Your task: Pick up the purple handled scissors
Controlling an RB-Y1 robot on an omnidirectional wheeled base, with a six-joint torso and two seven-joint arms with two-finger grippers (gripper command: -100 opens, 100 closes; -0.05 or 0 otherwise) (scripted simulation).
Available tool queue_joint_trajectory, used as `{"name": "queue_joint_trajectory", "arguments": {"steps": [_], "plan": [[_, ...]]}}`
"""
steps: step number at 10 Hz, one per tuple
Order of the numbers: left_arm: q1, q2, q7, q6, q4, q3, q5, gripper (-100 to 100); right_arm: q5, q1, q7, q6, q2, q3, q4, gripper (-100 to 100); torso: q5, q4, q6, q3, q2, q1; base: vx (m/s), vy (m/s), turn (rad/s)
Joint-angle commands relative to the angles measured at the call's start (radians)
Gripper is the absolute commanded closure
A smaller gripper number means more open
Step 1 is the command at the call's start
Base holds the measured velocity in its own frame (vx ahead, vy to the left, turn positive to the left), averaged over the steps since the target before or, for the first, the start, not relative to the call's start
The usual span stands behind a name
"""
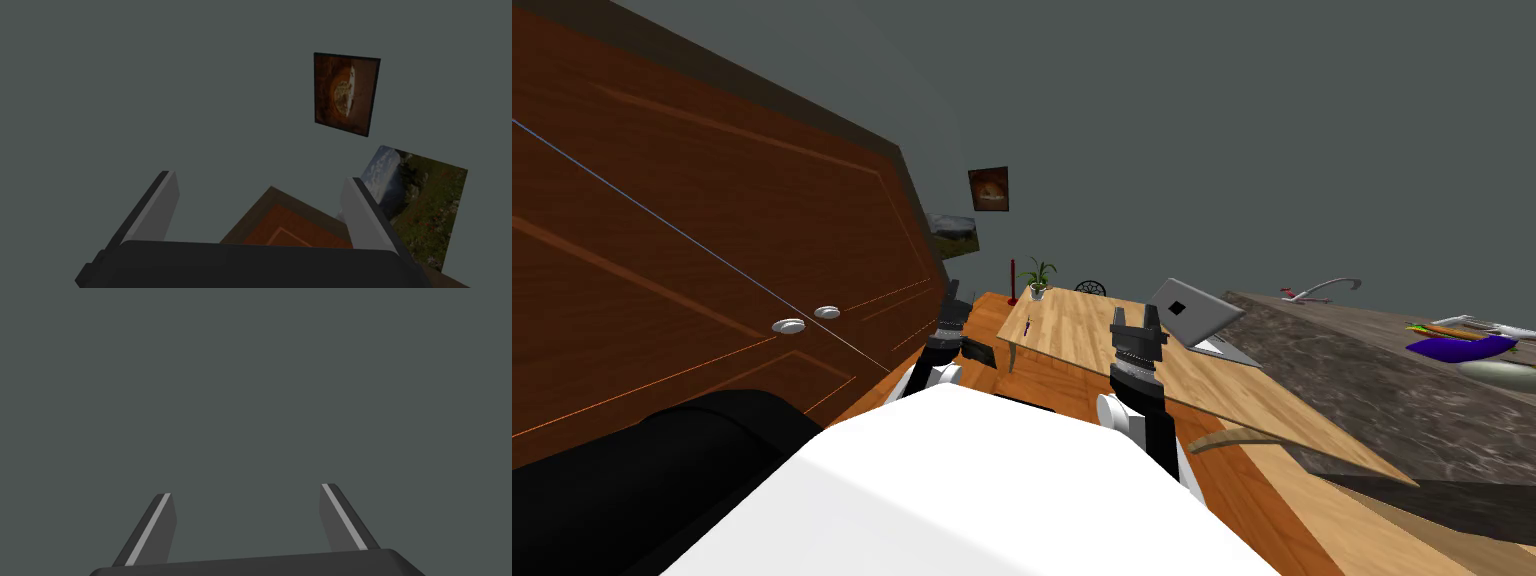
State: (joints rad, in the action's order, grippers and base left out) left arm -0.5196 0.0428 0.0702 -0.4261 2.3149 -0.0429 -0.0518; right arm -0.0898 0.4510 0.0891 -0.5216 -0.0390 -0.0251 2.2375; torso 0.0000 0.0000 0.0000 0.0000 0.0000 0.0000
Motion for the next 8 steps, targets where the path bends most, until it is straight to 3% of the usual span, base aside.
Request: {"name": "queue_joint_trajectory", "arguments": {"steps": [1, 3, 8], "plan": [[0.005, 0.029, -0.008, 0.012, -0.017, 0.0, -0.012, -100, 0.0, 0.0, 0.0, 0.0, 0.0, 0.0, 0.0, 0, 0.0, 0.0, 0.0, 0.0, 0.0, 0.0, 0.005, -0.01, -0.064], [0.016, 0.064, -0.028, 0.039, -0.053, -0.001, -0.038, -100, 0.0, 0.0, 0.0, 0.0, 0.0, 0.0, 0.0, 0, 0.0, 0.0, 0.0, 0.0, -0.001, -0.001, 0.013, -0.024, -0.114], [0.042, 0.107, -0.077, 0.107, -0.144, -0.004, -0.107, -100, 0.0, 0.0, 0.0, 0.0, 0.0, 0.0, 0.0, 0, 0.0, 0.0, 0.0, -0.001, -0.001, -0.002, 0.013, -0.028, -0.102]]}}
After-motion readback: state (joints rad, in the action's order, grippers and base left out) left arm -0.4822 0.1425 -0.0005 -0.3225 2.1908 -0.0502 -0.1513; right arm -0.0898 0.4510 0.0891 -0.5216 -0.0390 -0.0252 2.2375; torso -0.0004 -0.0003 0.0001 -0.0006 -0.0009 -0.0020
